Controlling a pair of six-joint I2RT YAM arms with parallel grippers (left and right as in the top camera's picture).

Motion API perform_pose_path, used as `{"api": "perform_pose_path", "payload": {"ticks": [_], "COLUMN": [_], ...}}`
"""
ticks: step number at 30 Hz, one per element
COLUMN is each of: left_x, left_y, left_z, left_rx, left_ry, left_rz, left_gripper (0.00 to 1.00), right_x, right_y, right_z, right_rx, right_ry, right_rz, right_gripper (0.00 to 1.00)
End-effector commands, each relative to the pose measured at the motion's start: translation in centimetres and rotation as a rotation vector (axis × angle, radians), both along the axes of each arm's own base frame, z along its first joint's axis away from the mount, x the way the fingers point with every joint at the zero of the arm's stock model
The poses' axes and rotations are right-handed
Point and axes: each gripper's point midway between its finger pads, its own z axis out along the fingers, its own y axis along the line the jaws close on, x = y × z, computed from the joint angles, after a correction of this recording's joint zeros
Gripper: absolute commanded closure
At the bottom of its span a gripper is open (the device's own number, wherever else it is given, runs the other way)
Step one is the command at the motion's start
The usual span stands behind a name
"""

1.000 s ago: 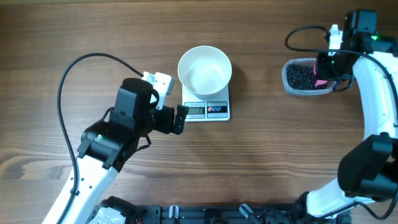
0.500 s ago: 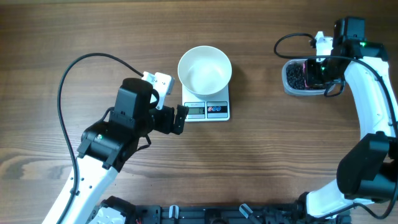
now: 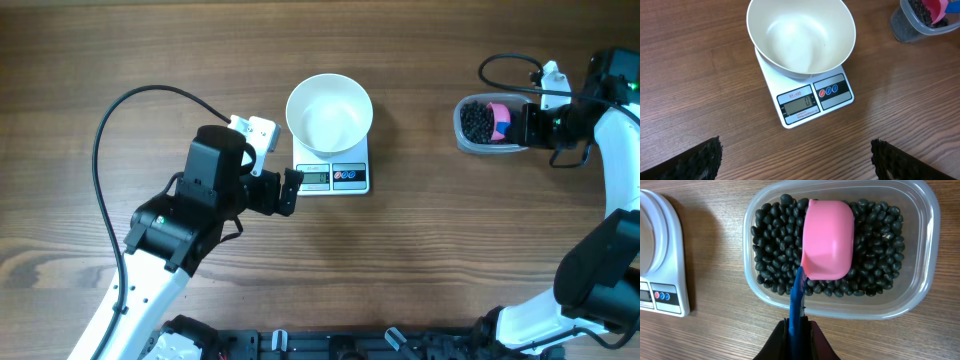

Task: Scoop item into bowl and weigh 150g on scale
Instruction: 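Drag the scoop through the beans to fill it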

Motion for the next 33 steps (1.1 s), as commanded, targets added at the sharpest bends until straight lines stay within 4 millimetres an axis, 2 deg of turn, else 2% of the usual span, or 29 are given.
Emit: {"api": "perform_pose_path", "payload": {"ticks": [1,6,12,17,22,26,30,33], "left_x": [0.1,0.1,0.1,0.1,0.1,0.1,0.1,0.1], "left_y": [0.0,0.0,0.0,0.0,0.0,0.0,0.0,0.0], "left_z": [0.1,0.1,0.1,0.1,0.1,0.1,0.1,0.1], "left_rx": [0.000,0.000,0.000,0.000,0.000,0.000,0.000,0.000], "left_ry": [-0.002,-0.002,-0.002,-0.002,-0.002,-0.002,-0.002,-0.002], "left_rz": [0.011,0.011,0.010,0.011,0.010,0.011,0.010,0.011], "left_gripper": [0.00,0.00,0.00,0.00,0.00,0.00,0.00,0.00], "right_x": [-0.5,-0.3,-0.7,-1.5,-0.9,-0.3,-1.0,-0.3], "right_y": [1.5,1.5,0.4,0.8,1.1,0.6,0.9,0.8], "right_z": [-0.6,-0.4,-0.2,-0.1,0.2,0.3,0.2,0.4], "right_rx": [0.089,0.121,0.173,0.204,0.237,0.239,0.244,0.249], "right_ry": [0.031,0.030,0.050,0.073,0.052,0.034,0.061,0.034], "right_rz": [-0.010,-0.041,-0.134,-0.126,-0.140,-0.175,-0.162,-0.169], "right_gripper": [0.96,0.96,0.96,0.96,0.96,0.96,0.96,0.96]}}
